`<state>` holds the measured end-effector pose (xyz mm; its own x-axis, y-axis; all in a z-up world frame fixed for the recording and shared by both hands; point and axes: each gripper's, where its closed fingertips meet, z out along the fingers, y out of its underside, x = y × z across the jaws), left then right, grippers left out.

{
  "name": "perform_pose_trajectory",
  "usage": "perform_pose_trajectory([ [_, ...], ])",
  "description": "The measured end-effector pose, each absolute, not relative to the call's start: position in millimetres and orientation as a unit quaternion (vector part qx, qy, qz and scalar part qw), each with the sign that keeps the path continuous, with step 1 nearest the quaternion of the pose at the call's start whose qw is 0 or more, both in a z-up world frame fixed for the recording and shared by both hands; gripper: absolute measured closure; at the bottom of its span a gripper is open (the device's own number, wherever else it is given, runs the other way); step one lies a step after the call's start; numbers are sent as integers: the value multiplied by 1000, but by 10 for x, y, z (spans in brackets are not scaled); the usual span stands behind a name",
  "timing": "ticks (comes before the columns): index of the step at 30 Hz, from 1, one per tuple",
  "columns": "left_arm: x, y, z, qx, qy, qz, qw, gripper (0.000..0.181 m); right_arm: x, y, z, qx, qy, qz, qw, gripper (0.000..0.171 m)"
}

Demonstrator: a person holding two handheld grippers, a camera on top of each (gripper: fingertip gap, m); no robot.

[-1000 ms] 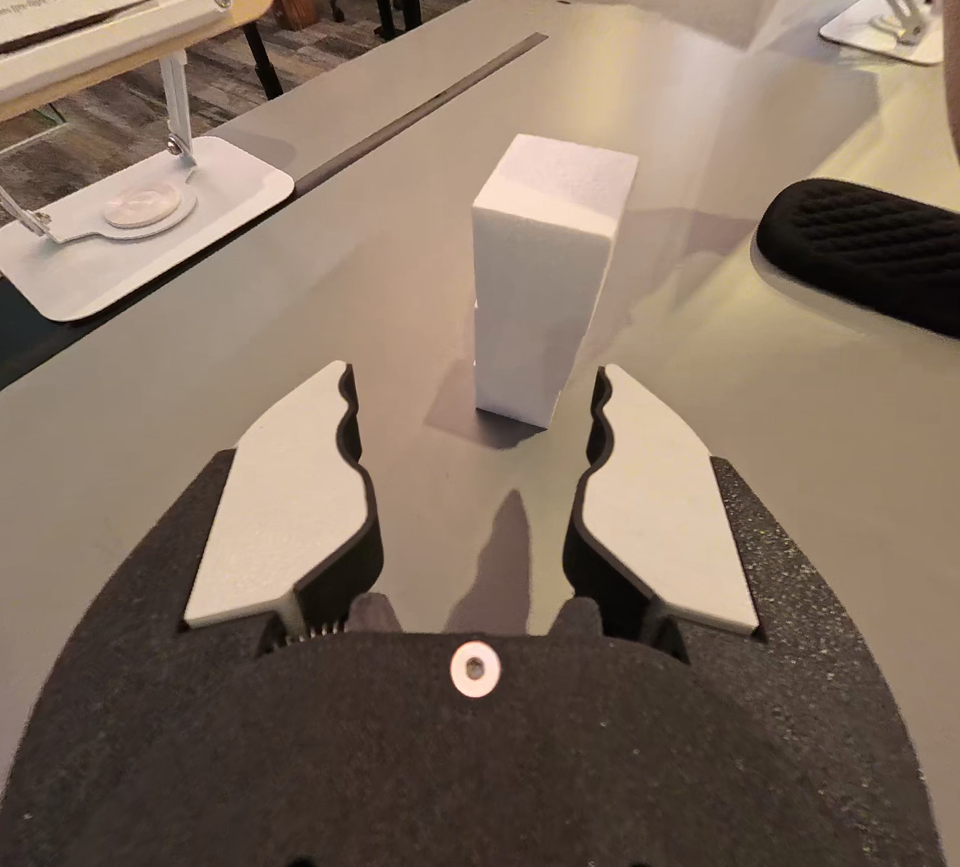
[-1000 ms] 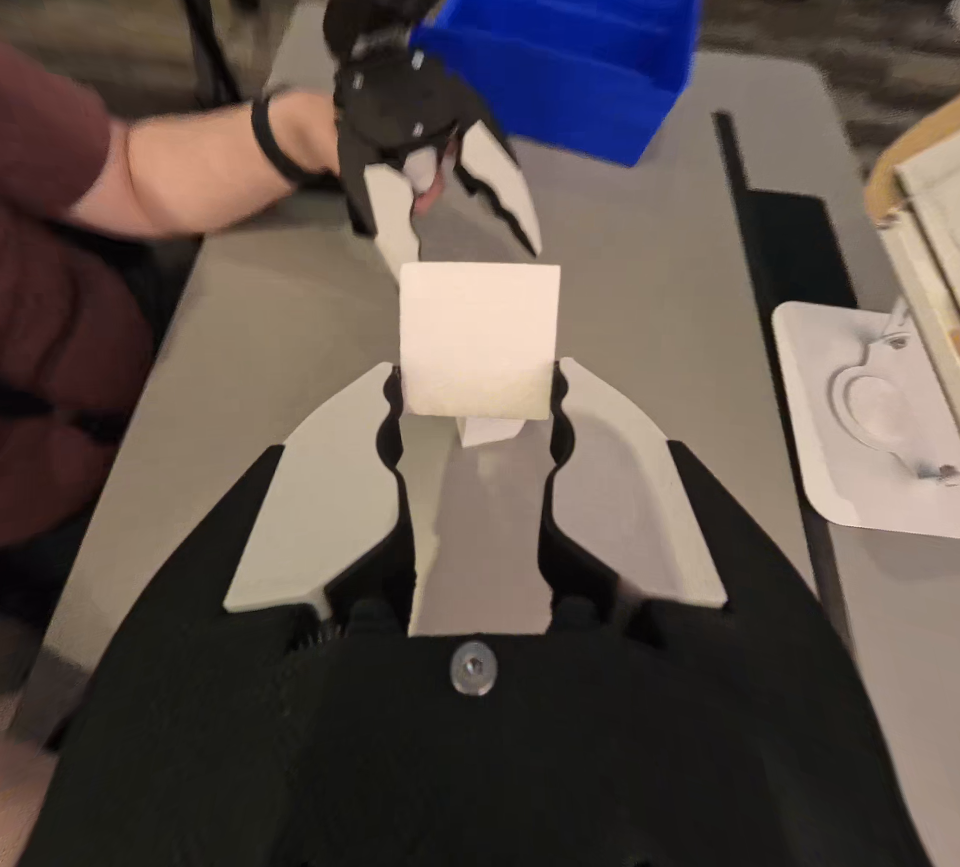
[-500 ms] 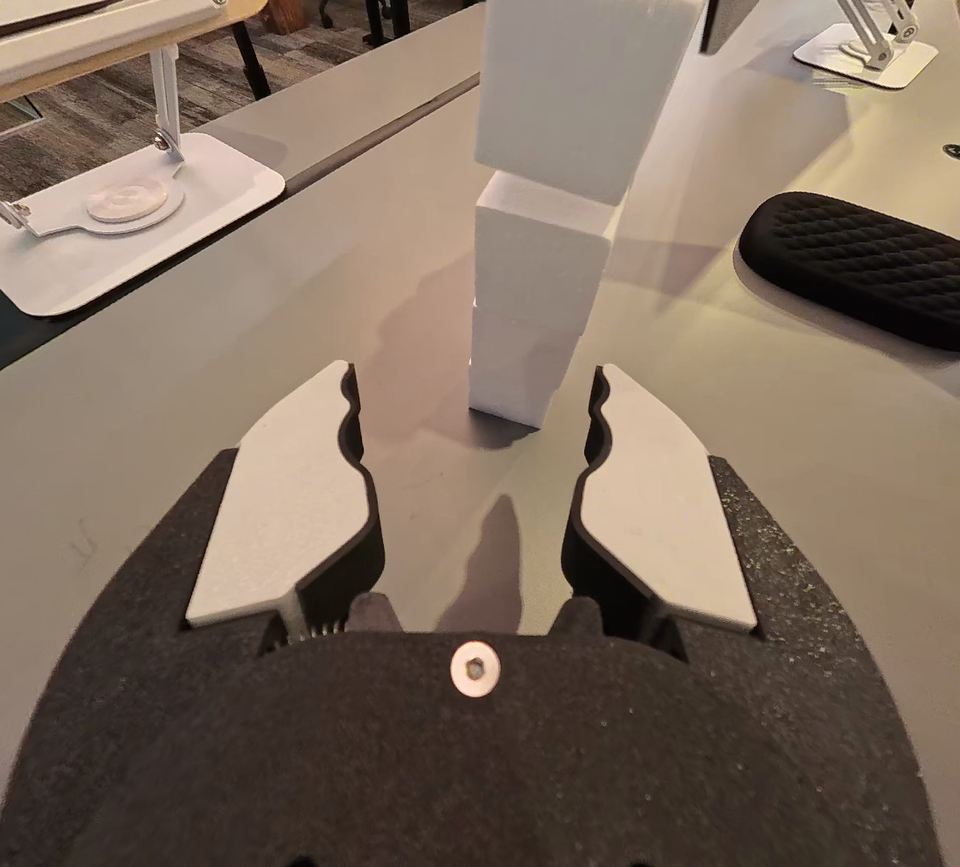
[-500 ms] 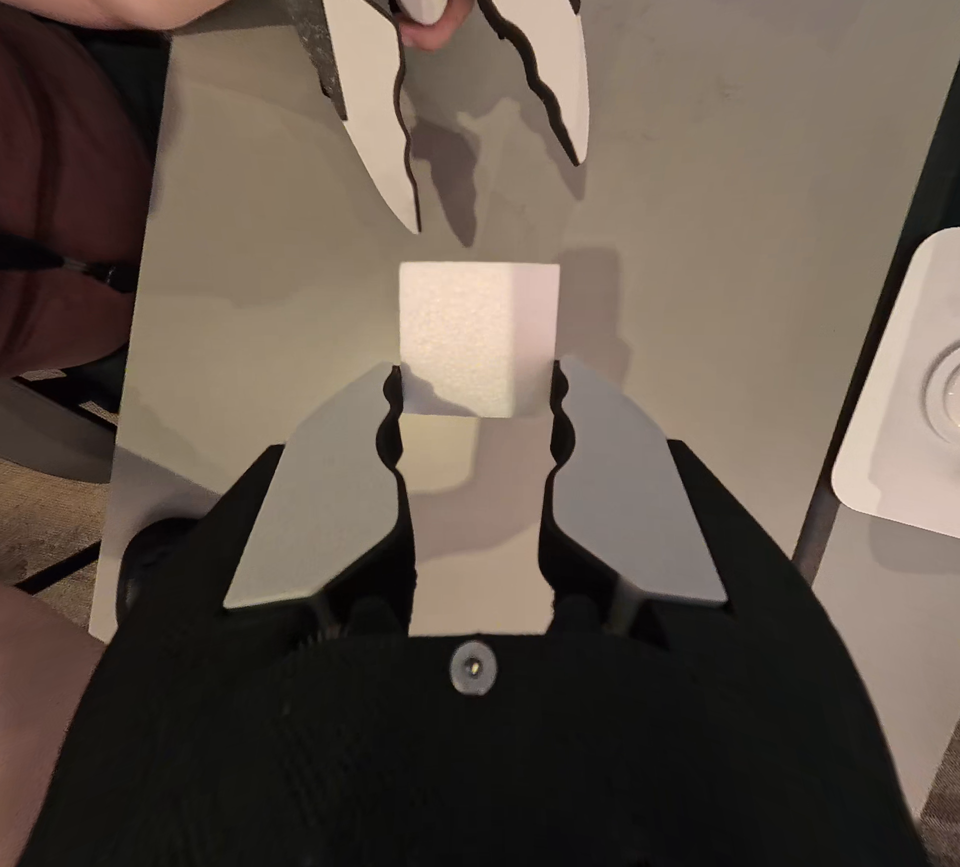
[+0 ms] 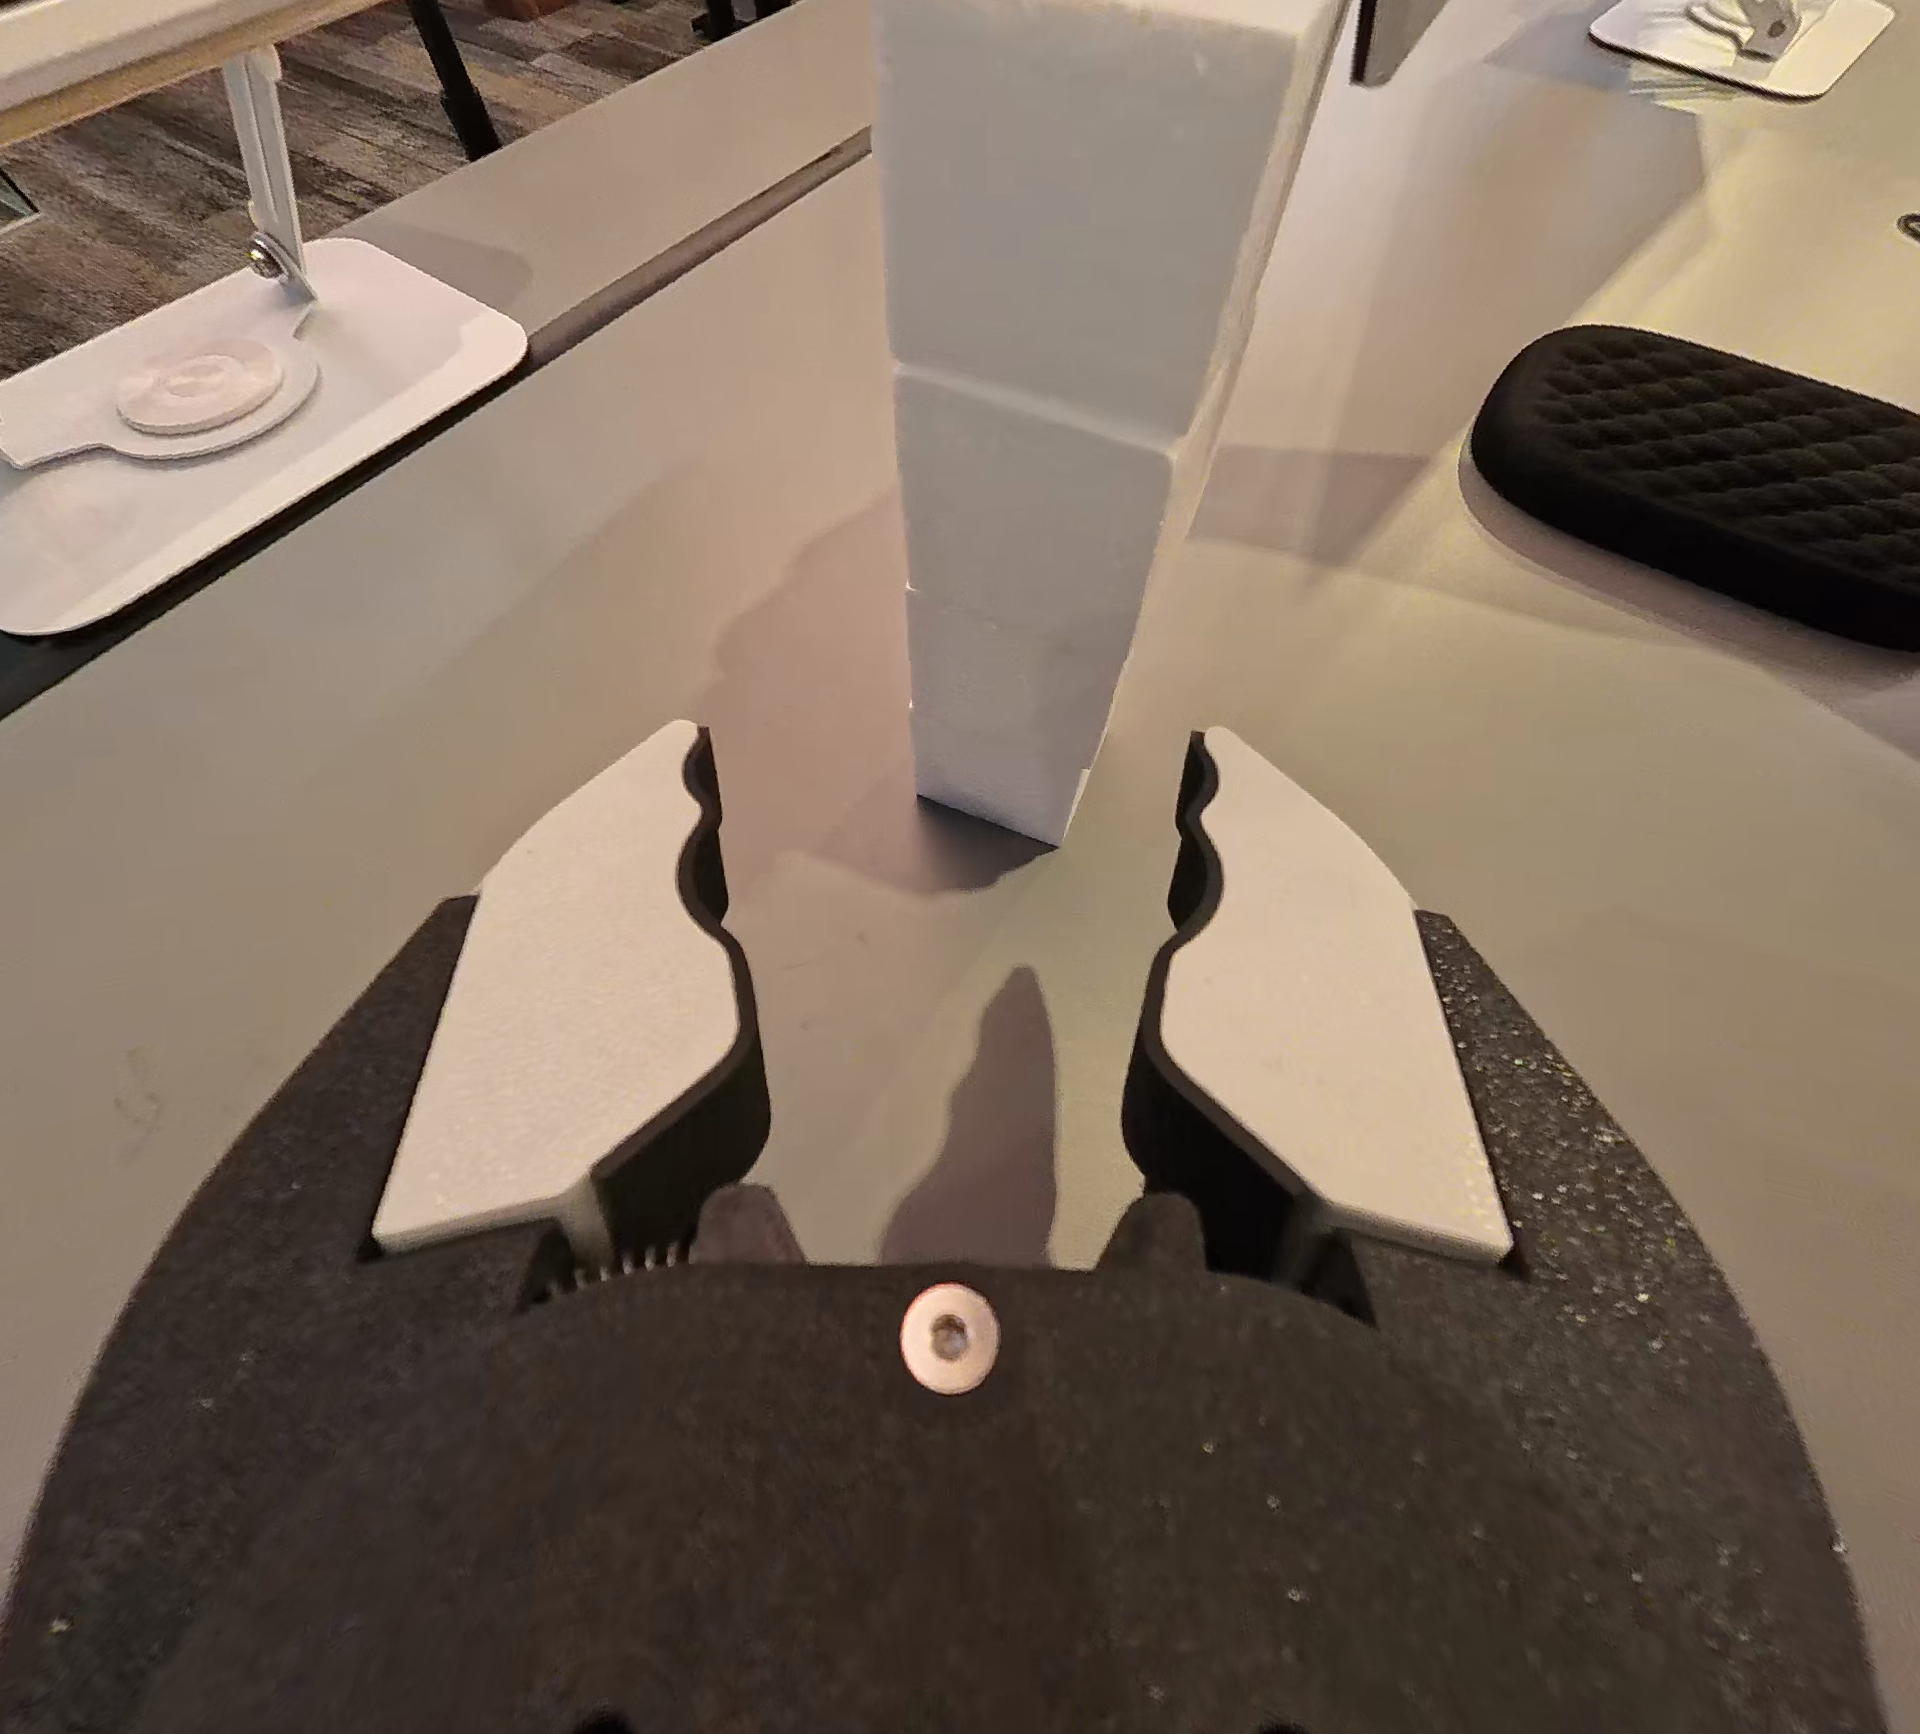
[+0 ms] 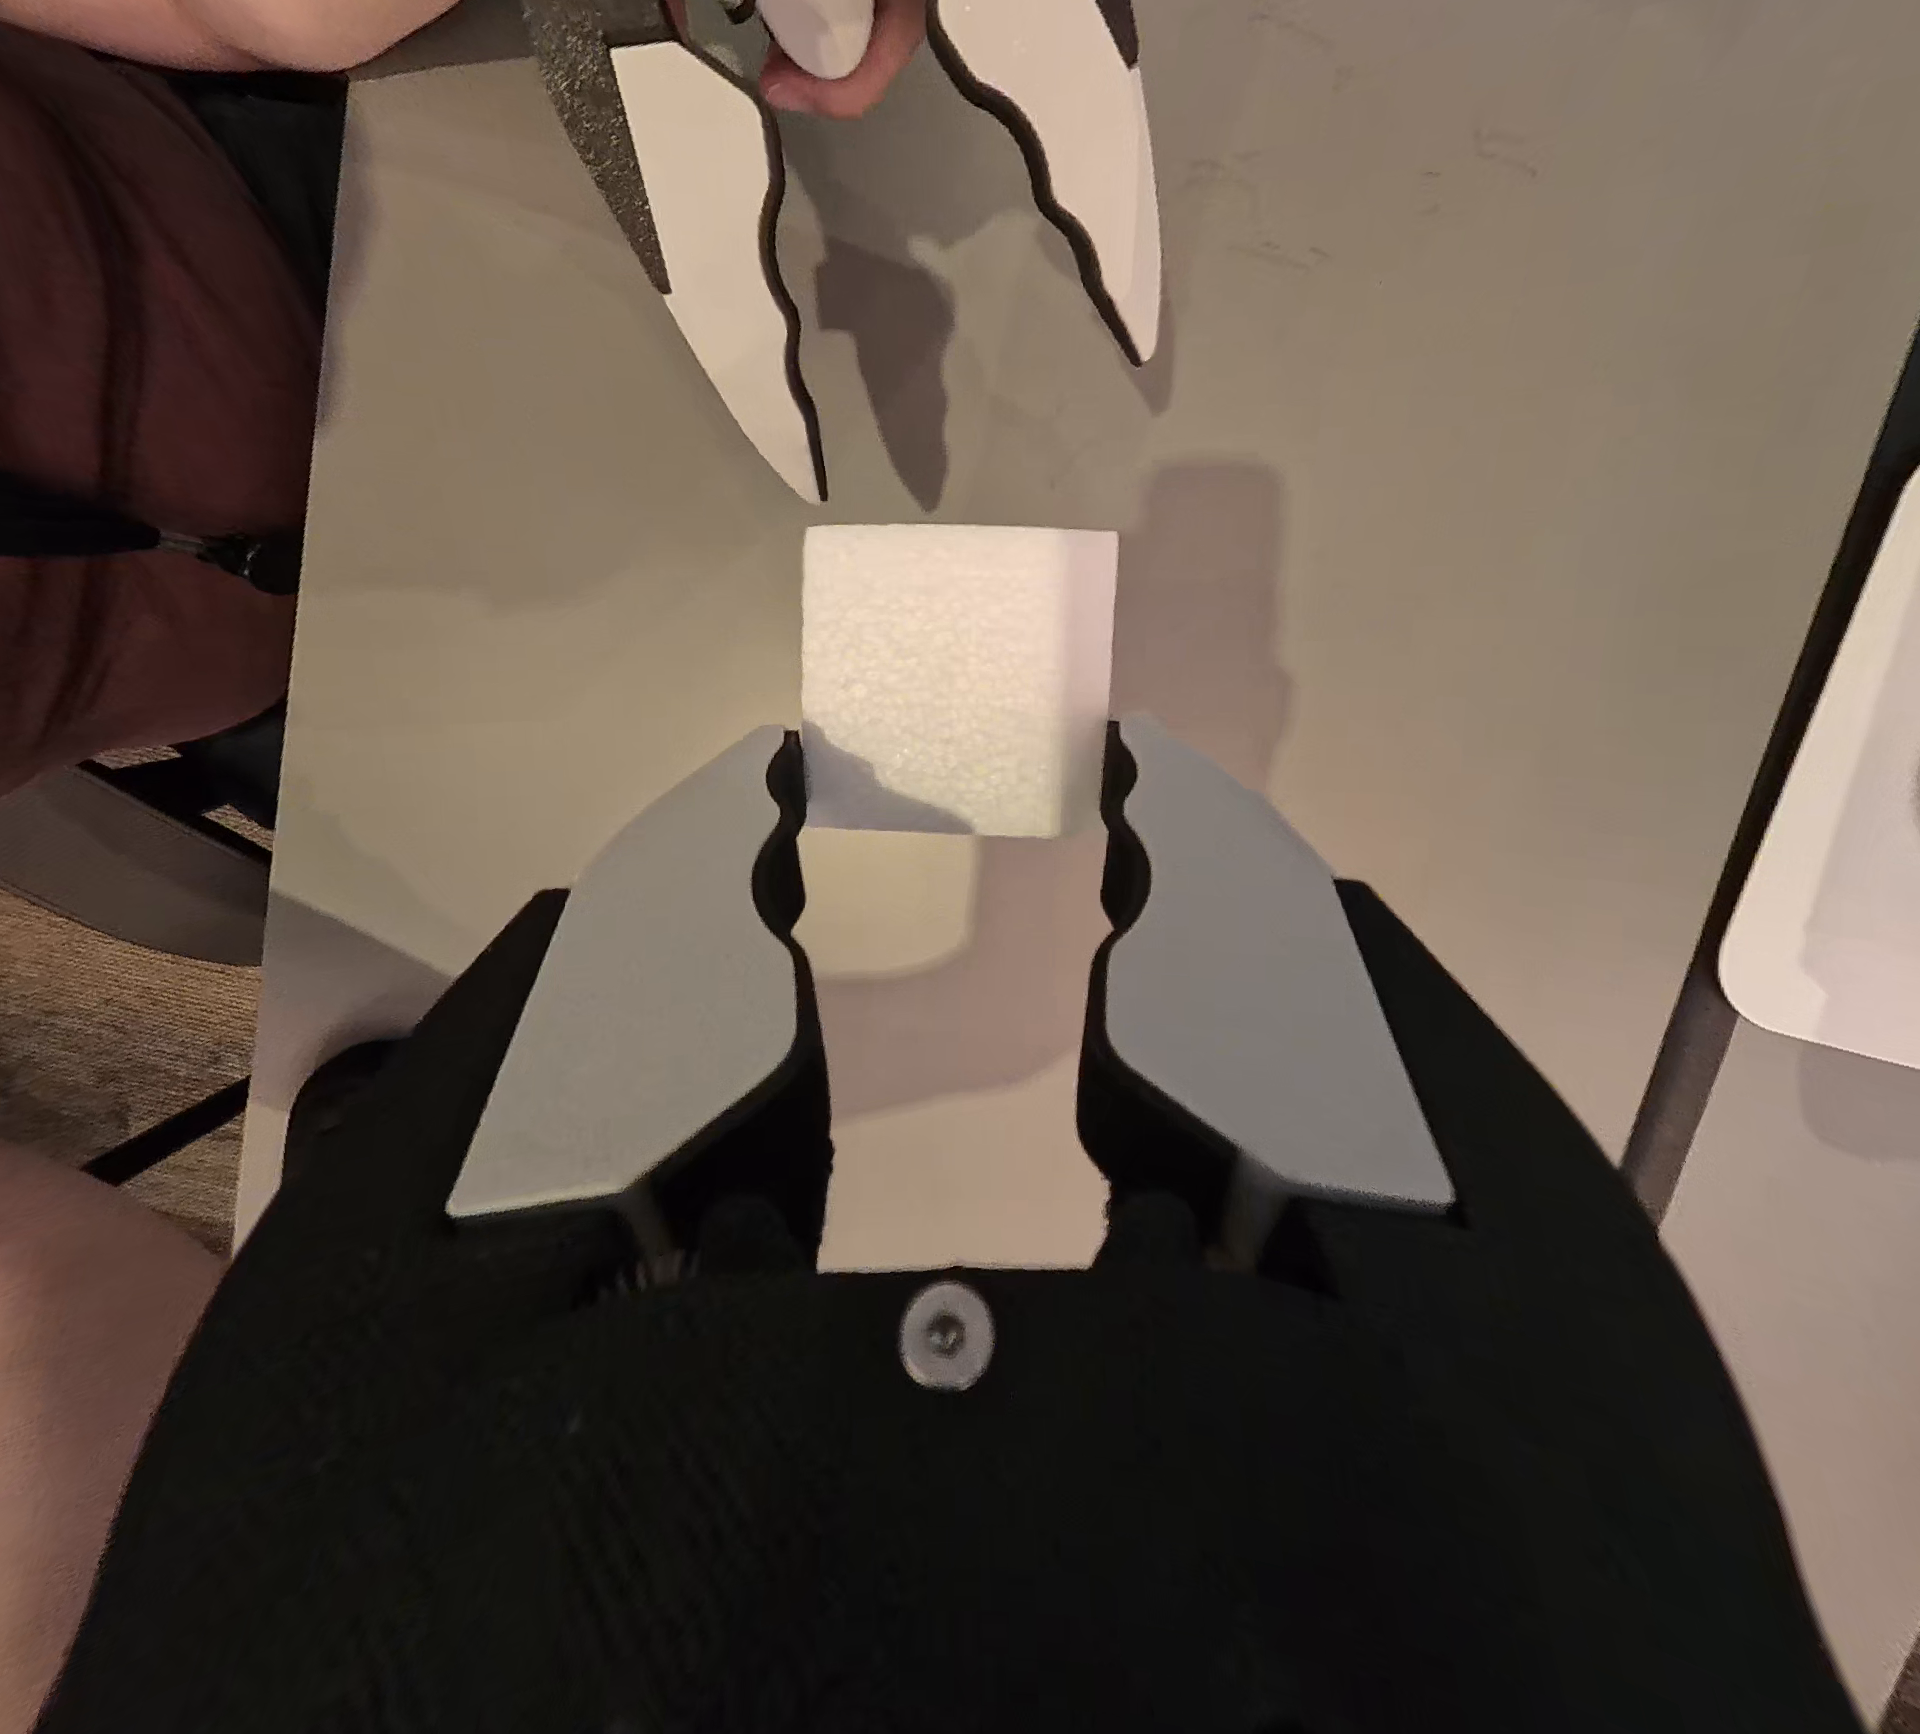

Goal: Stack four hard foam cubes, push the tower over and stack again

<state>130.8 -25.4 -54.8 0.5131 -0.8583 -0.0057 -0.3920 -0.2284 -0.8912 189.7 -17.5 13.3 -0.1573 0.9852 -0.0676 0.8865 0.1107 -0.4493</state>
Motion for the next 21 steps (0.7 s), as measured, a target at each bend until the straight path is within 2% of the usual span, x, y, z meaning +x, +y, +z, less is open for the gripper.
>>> perform_pose_trajectory([
  [6, 1322, -263, -560, -741, 425, -255, 453, 97, 1894, -161, 136, -638, -732, 199, 132, 114],
  [8, 1318, -265, -563, -742, 426, -254, 452, 96, 1890, -149, 141, -635, -733, 196, 146, 106],
  [11, 1296, -262, -541, -741, 423, -254, 456, 97, 1867, -128, 252, -615, -723, 219, 223, 103],
  [15, 1224, -228, -539, -746, 412, -253, 458, 97, 2004, -142, 515, -553, -667, 312, 389, 109],
  [17, 1179, -197, -589, -755, 405, -249, 451, 98, 2224, -105, 495, -550, -621, 357, 429, 107],
  [19, 1144, -162, -668, -765, 400, -244, 442, 102, 2475, -2, 310, -577, -577, 386, 432, 101],
  [20, 1134, -146, -712, -769, 399, -241, 437, 106, 2601, 61, 157, -596, -564, 390, 418, 107],
  [21, 1127, -126, -753, -773, 399, -236, 433, 117, 2728, 129, -19, -618, -559, 387, 395, 133],
])
